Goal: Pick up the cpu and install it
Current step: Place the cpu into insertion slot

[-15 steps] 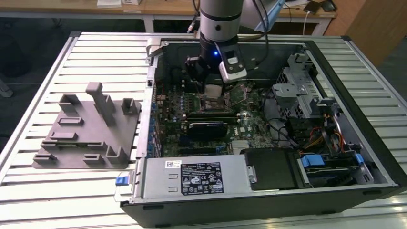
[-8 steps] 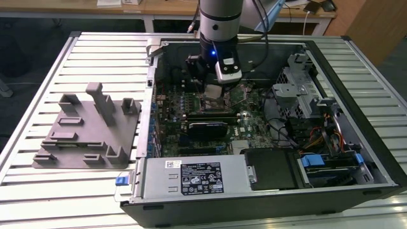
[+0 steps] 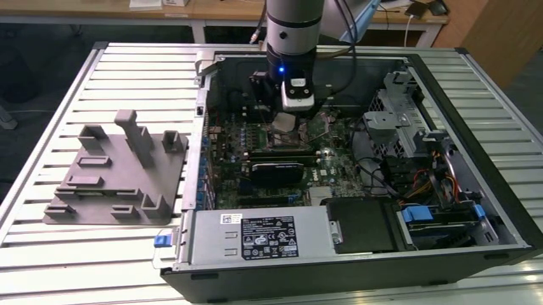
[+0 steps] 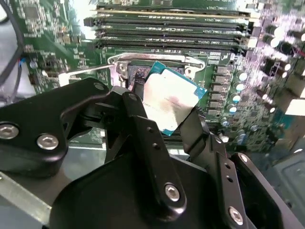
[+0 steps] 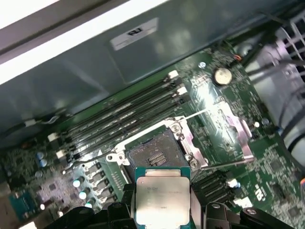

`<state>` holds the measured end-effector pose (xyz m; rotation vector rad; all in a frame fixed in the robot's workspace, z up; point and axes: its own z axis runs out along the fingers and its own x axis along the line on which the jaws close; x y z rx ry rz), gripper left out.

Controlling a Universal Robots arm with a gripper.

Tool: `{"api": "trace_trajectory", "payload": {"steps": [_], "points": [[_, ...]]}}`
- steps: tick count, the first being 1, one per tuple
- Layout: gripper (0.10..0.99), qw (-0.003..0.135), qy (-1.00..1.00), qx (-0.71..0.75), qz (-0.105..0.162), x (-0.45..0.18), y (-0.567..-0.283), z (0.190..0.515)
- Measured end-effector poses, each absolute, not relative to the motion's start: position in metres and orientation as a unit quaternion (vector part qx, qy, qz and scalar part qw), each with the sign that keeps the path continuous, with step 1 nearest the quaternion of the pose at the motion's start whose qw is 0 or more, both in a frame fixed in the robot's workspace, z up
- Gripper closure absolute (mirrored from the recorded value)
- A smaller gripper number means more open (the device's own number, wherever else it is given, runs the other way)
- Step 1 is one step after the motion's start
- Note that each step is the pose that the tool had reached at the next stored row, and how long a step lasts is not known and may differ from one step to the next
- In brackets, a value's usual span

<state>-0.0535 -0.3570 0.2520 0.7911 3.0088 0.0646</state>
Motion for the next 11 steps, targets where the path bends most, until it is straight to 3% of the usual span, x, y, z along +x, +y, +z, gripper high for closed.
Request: {"api": "trace_trajectory", "payload": {"steps": [11], "points": [[0.545, 0.017, 0.937, 0.35, 0.019, -0.0535, -0.357, 0.2516]]}}
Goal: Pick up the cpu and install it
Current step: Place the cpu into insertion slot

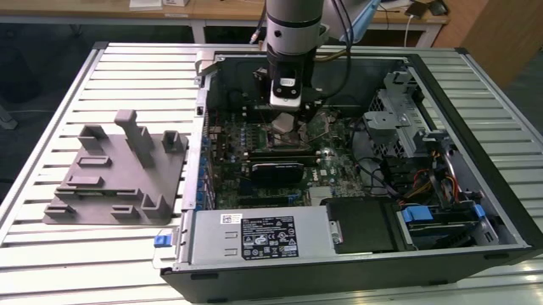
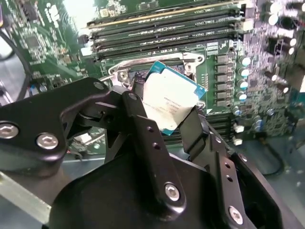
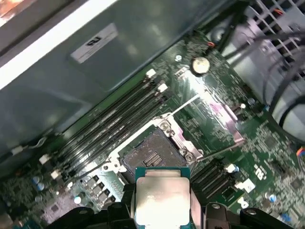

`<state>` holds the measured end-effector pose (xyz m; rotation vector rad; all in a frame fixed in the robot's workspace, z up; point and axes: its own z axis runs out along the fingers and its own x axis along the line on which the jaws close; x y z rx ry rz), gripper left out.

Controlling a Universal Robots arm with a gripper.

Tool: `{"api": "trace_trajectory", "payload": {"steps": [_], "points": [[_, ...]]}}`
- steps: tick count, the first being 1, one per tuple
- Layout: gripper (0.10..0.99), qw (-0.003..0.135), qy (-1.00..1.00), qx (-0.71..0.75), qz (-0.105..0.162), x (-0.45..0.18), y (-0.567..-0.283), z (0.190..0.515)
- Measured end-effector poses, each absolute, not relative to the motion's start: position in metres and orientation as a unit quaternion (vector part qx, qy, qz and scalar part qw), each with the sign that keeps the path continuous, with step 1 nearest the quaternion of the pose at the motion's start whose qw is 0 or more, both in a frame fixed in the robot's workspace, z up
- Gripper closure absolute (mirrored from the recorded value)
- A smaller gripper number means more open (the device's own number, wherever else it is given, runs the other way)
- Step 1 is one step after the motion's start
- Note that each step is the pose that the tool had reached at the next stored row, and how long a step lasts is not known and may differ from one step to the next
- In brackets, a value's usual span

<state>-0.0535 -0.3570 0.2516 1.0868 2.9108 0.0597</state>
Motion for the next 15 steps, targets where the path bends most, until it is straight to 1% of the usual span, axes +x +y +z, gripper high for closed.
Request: {"api": "trace_trajectory", "payload": {"steps": [15], "points": [[0.545, 0.019, 0.88, 0.474, 0.017, -0.0535, -0.357, 0.2509]]}}
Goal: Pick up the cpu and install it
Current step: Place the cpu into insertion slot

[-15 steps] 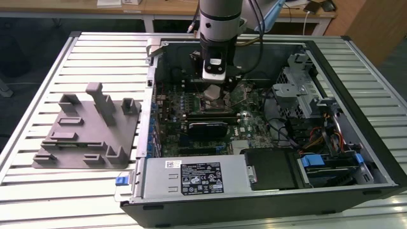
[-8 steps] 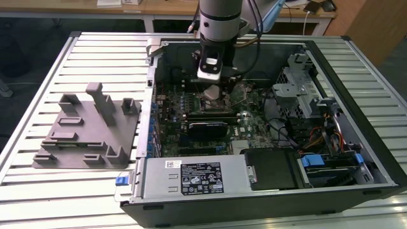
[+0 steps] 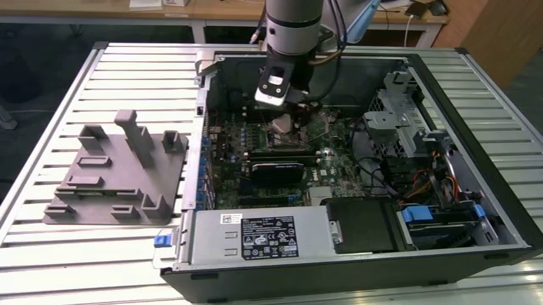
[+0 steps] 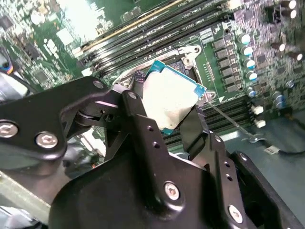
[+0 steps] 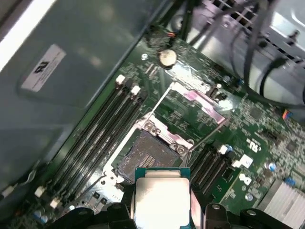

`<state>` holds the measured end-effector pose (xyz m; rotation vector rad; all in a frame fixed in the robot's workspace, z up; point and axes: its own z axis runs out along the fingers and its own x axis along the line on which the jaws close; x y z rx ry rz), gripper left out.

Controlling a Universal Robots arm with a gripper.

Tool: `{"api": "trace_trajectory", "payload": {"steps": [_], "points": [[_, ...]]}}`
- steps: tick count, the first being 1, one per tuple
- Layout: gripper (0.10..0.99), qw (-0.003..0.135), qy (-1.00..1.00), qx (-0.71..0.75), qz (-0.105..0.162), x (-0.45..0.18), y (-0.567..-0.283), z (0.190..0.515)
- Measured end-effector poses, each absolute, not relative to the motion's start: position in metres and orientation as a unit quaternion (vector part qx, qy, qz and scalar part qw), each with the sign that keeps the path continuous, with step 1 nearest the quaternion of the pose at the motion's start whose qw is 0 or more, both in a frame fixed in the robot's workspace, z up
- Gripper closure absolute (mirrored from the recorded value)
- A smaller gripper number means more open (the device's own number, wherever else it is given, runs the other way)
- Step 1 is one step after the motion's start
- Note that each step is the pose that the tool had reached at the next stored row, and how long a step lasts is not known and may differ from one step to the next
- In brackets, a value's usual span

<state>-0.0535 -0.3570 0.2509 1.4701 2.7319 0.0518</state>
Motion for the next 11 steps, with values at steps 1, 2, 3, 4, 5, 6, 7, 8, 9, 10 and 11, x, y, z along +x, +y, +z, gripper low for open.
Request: {"api": "trace_trajectory", "payload": {"steps": [1, 2, 3, 4, 5, 6, 7, 8, 9, 10, 11], "points": [[0.545, 0.02, 0.876, 0.481, 0.017, -0.0535, -0.3571, 0.2509], [0.545, 0.02, 0.872, 0.489, 0.016, -0.0535, -0.357, 0.2508], [0.545, 0.02, 0.867, 0.498, 0.016, -0.0535, -0.357, 0.2508], [0.545, 0.02, 0.862, 0.505, 0.016, -0.0535, -0.357, 0.2507], [0.545, 0.02, 0.858, 0.513, 0.016, -0.0535, -0.357, 0.2507], [0.545, 0.02, 0.853, 0.521, 0.016, -0.0535, -0.357, 0.2506], [0.545, 0.02, 0.848, 0.529, 0.015, -0.0535, -0.357, 0.2506], [0.545, 0.021, 0.844, 0.536, 0.015, -0.0535, -0.357, 0.2505], [0.545, 0.021, 0.839, 0.544, 0.015, -0.0535, -0.357, 0.2504], [0.545, 0.021, 0.834, 0.552, 0.015, -0.0535, -0.357, 0.2503], [0.545, 0.021, 0.829, 0.559, 0.015, -0.0535, -0.357, 0.2503]]}}
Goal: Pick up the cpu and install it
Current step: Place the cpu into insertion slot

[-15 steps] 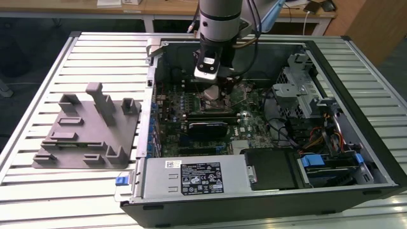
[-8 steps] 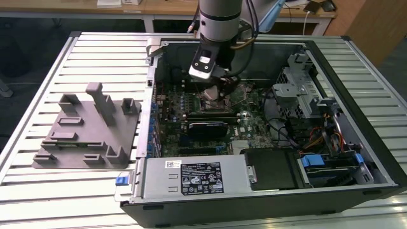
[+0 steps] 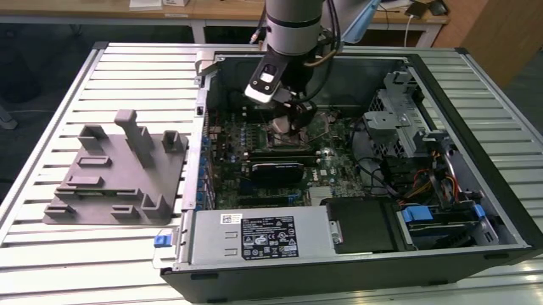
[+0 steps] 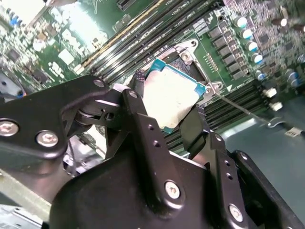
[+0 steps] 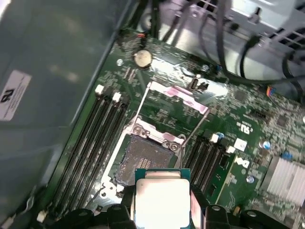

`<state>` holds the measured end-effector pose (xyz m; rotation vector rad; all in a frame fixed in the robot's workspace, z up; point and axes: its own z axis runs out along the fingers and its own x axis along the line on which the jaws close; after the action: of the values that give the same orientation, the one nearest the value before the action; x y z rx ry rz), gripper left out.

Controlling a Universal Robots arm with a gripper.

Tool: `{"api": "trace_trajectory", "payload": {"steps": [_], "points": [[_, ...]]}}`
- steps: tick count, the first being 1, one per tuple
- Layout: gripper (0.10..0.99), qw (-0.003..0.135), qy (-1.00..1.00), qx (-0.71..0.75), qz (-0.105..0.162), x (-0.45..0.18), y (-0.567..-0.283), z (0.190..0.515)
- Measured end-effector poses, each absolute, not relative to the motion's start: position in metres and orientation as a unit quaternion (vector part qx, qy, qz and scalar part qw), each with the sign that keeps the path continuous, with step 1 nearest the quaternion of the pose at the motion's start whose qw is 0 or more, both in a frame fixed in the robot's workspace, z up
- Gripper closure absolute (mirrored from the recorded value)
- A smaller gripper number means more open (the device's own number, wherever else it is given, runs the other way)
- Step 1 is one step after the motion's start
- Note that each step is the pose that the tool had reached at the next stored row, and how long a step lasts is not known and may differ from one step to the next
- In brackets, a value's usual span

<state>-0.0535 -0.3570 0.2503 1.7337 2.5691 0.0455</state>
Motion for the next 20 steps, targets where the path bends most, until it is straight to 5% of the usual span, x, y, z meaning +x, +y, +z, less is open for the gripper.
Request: {"api": "trace_trajectory", "payload": {"steps": [20], "points": [[0.545, 0.023, 0.715, 0.699, 0.011, -0.0535, -0.357, 0.2475]]}}
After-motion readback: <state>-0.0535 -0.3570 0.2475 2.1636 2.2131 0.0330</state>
